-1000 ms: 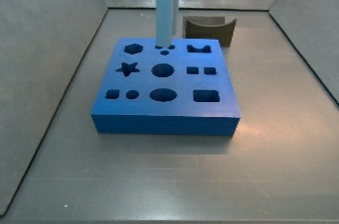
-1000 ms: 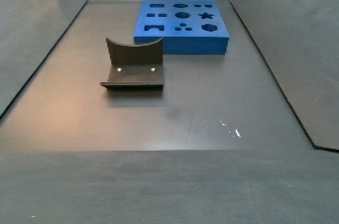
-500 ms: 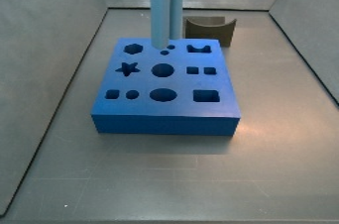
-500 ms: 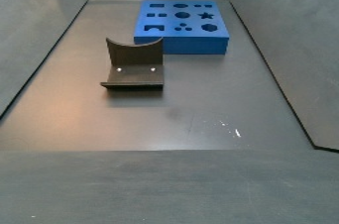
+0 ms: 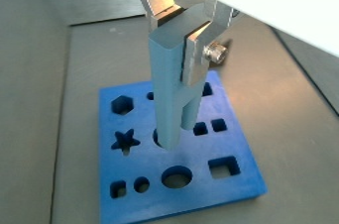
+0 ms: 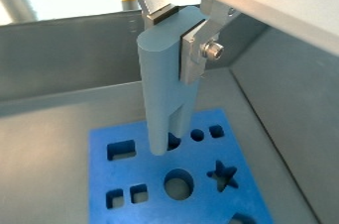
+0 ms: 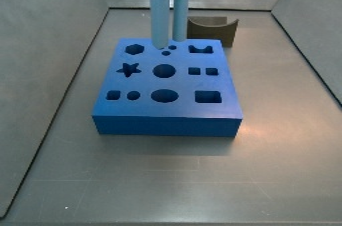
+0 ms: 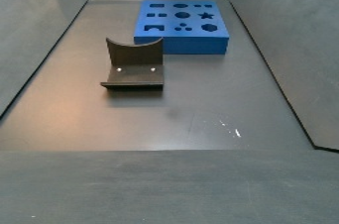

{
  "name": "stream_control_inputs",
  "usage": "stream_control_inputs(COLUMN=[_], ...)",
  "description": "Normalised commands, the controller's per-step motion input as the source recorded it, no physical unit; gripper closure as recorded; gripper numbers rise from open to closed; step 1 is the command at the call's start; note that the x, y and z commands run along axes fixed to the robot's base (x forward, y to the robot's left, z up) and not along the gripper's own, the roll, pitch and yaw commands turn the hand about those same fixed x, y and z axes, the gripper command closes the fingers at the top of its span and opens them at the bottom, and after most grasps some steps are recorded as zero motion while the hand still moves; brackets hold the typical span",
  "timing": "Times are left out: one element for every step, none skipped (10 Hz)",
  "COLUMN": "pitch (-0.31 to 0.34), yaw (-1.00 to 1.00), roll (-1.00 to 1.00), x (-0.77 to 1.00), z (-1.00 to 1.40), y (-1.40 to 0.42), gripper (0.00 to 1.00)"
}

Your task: Insert the square-circle object.

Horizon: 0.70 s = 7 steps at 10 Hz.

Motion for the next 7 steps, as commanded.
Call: stream_control_inputs(pitch=[0.0,0.0,0.0,0.0,0.003,0.011,0.004], yaw=[-1.0,-1.0,-1.0,-1.0,-1.0,-0.94,-0.86], roll=[0.07,0.08,0.08,0.08,0.08,0.07,0.06], x=[-0.02,-0.03,-0.04,-0.04,-0.05,-0.07,-0.11], z=[-0.11,-0.12,-0.13,-0.14,-0.21,-0.32,-0.39], y=[0.0,0.0,0.0,-0.01,-0.07,-0.16,-0.23], gripper=[1.0,1.0,1.0,1.0,1.0,1.0,1.0])
